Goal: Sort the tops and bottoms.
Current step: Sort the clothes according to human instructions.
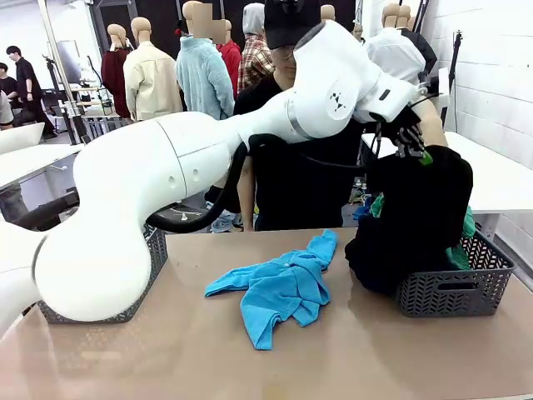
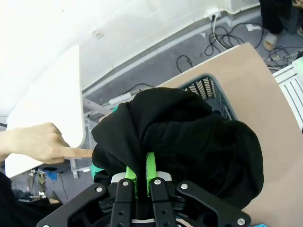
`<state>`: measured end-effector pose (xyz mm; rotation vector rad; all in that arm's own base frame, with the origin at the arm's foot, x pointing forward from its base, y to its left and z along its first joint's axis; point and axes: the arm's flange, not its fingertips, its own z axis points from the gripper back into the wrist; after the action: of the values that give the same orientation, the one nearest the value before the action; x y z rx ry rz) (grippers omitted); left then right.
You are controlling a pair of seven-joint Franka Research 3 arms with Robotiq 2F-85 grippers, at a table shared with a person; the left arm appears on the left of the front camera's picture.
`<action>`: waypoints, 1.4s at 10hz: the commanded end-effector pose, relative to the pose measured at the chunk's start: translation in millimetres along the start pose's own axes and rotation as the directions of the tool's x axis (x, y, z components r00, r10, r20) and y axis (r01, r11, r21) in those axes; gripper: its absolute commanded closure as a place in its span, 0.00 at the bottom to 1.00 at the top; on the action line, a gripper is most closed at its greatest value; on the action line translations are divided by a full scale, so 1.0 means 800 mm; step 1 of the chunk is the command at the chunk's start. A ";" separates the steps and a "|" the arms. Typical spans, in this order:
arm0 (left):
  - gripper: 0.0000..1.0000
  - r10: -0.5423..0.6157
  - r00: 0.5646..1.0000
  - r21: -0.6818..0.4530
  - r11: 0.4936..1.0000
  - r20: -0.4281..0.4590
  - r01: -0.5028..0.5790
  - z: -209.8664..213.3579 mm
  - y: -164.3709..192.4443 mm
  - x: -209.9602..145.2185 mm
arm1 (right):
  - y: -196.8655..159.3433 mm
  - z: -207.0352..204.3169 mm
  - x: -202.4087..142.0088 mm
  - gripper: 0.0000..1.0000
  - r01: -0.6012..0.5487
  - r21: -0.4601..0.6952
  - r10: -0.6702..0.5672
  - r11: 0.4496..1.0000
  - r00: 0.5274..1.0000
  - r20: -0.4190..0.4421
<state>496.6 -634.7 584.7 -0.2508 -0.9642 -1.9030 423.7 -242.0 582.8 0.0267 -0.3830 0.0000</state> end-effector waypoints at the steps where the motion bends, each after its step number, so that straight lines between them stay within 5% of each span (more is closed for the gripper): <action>1: 1.00 -0.006 1.000 0.010 1.000 0.023 0.006 0.013 0.005 0.006 | 0.001 -0.001 -0.002 0.00 -0.009 -0.008 0.009 1.000 1.000 -0.007; 6: 1.00 0.000 1.000 0.006 1.000 0.012 0.000 0.010 0.002 0.008 | 0.001 -0.001 -0.002 0.00 -0.009 -0.008 0.009 1.000 1.000 -0.007; 9: 1.00 -0.030 0.993 -0.011 0.999 0.110 0.032 -0.105 0.054 0.015 | 0.001 -0.001 -0.002 0.00 -0.009 -0.008 0.009 1.000 1.000 -0.007; 14: 1.00 -0.041 0.992 -0.172 0.983 0.121 0.062 -0.228 0.038 -0.041 | 0.001 -0.001 -0.002 0.00 -0.009 -0.008 0.009 1.000 1.000 -0.007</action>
<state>506.1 -670.4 441.9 -0.4087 -0.8773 -2.0089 423.7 -242.0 582.8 0.0267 -0.3831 -0.0001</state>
